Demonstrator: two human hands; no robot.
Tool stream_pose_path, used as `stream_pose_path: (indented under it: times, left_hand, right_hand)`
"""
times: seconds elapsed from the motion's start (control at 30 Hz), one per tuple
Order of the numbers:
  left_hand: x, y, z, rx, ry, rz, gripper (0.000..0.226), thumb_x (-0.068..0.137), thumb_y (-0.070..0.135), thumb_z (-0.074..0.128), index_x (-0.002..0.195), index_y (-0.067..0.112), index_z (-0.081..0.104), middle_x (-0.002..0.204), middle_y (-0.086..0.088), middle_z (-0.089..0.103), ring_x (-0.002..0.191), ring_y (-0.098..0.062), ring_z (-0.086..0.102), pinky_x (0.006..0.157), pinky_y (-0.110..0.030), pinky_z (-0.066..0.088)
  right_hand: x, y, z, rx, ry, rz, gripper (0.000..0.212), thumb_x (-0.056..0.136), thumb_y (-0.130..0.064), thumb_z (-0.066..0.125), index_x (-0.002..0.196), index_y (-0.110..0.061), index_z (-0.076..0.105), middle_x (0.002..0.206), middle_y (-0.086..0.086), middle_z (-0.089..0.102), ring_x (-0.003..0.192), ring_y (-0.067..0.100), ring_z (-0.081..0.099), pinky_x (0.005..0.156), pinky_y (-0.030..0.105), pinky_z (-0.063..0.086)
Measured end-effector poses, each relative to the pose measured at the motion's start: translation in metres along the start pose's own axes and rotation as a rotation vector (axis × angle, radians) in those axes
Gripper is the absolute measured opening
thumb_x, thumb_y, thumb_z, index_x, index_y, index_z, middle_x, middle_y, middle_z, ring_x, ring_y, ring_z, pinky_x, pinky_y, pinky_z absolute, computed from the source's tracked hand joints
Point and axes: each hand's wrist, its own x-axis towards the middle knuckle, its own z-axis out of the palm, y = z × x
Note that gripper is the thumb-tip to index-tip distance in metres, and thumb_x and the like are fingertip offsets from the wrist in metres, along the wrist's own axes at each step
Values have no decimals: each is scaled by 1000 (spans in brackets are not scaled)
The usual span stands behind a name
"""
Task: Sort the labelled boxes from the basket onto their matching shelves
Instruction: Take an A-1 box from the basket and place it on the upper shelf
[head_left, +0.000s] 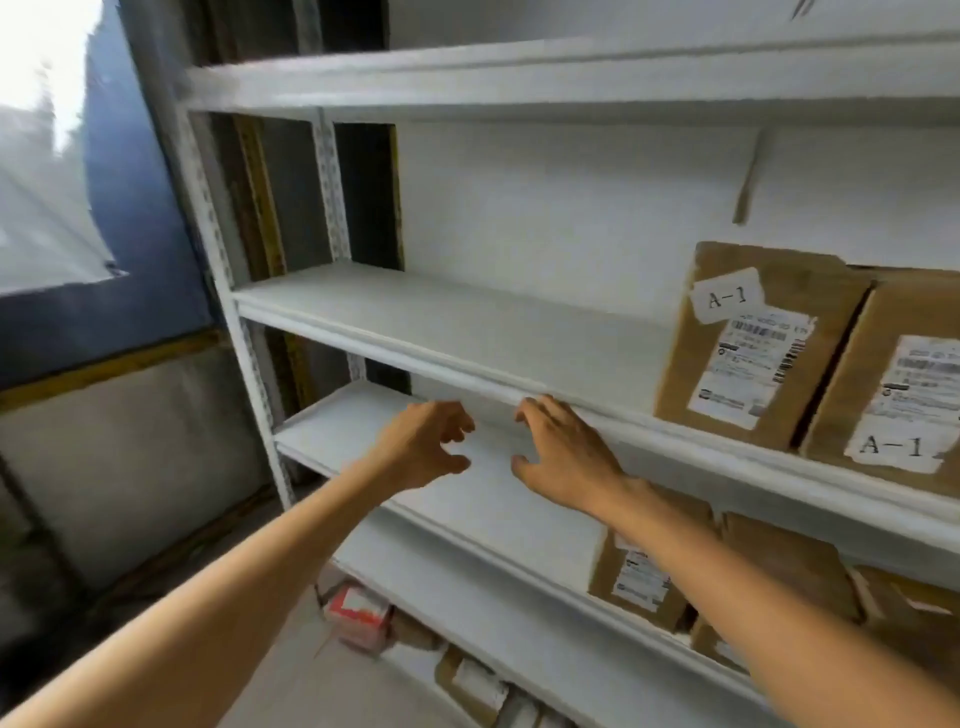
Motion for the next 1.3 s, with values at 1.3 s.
stream_pose_path:
  times: [1.3]
  left_hand:
    - [-802,245,111,39,961,-2216,28,78,33,75,95,23,55,98,1,66,92,-18,62,82,-39,53]
  right_hand:
    - [-529,-502,76,142,-837,-2433,42,85,-27,65,116,-4,49,111,13,52,100,30,52,84,41,45]
